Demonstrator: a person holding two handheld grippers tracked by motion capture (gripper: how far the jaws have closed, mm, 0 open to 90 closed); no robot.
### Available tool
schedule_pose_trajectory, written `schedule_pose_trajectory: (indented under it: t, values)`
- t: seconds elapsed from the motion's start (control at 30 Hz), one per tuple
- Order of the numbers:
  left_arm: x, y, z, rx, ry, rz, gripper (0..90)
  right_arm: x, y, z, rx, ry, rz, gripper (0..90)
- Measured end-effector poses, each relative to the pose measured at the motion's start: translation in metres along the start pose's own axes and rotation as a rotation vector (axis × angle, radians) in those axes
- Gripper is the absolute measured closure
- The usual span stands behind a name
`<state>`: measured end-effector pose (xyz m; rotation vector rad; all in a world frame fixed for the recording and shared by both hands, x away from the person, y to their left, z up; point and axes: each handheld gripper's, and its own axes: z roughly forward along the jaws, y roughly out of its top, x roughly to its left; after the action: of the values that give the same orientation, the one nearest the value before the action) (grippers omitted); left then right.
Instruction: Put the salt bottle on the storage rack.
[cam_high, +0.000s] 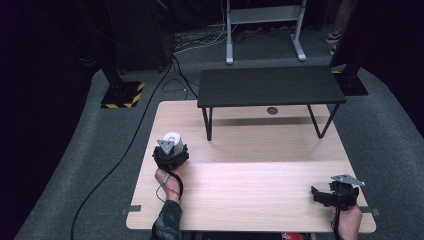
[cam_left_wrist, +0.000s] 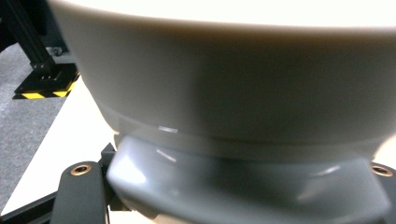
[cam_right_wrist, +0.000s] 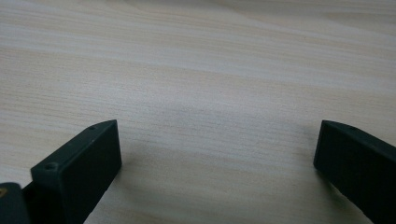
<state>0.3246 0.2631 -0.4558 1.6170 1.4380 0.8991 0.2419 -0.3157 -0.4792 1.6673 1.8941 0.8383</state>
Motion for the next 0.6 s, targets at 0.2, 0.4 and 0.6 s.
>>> schedule_pose_trajectory:
  t: [0.2, 0.4, 0.6]
  values:
    - [-0.002, 0.010, -0.005, -0.016, -0.012, 0.013, 28.8, 0.000, 0.000, 0.000, 0.000, -0.001, 0.000, 0.0]
    - [-0.004, 0.018, -0.010, -0.023, -0.017, 0.018, 28.9, 0.001, 0.000, 0.000, 0.001, -0.005, -0.003, 0.0]
    - [-0.007, 0.028, -0.014, -0.034, -0.029, 0.030, 28.9, 0.001, 0.000, 0.000, 0.002, -0.006, -0.004, 0.0]
